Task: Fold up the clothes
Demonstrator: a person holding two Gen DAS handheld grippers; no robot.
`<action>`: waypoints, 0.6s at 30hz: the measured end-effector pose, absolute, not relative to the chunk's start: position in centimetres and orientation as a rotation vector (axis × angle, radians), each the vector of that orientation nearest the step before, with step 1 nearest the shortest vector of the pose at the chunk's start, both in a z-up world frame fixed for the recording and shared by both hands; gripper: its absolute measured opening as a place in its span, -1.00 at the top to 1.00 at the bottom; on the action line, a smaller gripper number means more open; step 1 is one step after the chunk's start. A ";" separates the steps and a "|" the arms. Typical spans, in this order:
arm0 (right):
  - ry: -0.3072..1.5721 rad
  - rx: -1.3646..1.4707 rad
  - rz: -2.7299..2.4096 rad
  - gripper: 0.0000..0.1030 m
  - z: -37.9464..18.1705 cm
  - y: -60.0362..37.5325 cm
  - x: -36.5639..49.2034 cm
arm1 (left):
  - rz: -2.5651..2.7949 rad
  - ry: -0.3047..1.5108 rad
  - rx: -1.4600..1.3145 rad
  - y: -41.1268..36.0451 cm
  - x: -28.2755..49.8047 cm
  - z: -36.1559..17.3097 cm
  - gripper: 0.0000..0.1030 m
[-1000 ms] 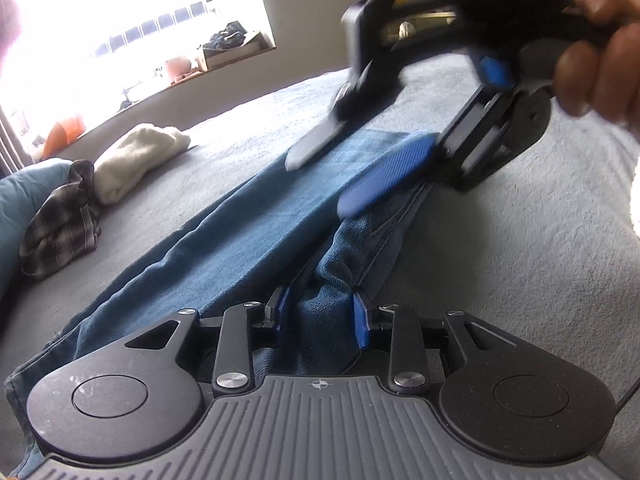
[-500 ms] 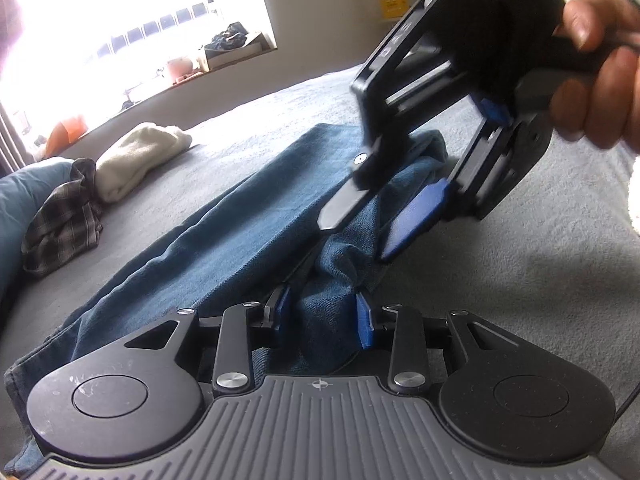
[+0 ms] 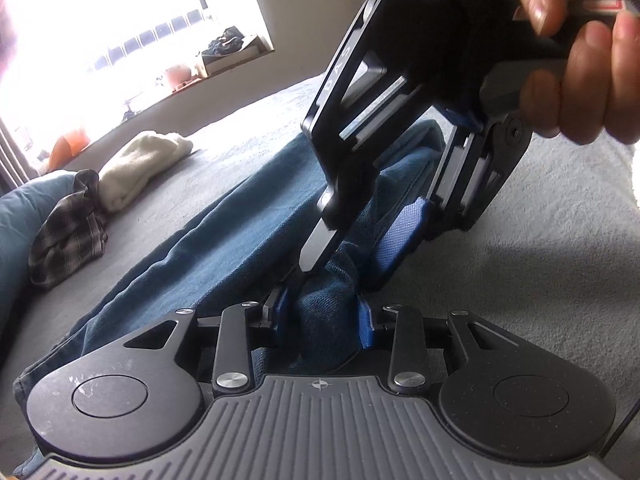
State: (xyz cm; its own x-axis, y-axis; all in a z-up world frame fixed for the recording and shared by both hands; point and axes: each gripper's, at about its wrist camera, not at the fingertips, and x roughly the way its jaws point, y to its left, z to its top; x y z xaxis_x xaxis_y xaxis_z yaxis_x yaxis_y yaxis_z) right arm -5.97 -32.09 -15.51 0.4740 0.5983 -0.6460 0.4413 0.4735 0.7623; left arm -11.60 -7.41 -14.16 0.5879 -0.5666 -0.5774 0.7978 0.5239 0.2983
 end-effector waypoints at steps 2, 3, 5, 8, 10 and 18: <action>1.128 1.139 0.116 0.31 -15.7 -32.3 -6.2 | -0.851 0.441 0.583 -7.4 -11.6 -14.2 0.33; 1.124 1.139 0.110 0.33 -15.7 -32.4 -6.2 | -0.853 0.441 0.582 -7.3 -11.6 -14.2 0.33; 1.113 1.147 0.094 0.43 -16.1 -32.5 -6.0 | -0.855 0.442 0.580 -7.2 -11.5 -14.2 0.33; 1.068 1.175 0.093 0.61 -16.5 -32.7 -6.3 | -0.860 0.438 0.557 -6.9 -11.4 -13.6 0.33; 0.974 1.212 0.155 0.75 -16.4 -32.9 -6.8 | -0.867 0.435 0.511 -6.4 -11.1 -12.8 0.29; 0.791 1.002 0.289 0.82 -17.2 -32.9 -7.9 | -0.901 0.582 0.276 -4.9 -7.9 -12.2 0.25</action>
State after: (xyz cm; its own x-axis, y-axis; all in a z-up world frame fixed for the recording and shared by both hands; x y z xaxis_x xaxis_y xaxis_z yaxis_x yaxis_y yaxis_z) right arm -7.86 -32.91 -17.18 0.6932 0.5563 -0.4582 0.1296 0.5292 0.8385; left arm -7.88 -4.93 -12.20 0.4813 -0.6550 -0.5825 0.8001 0.5998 -0.0133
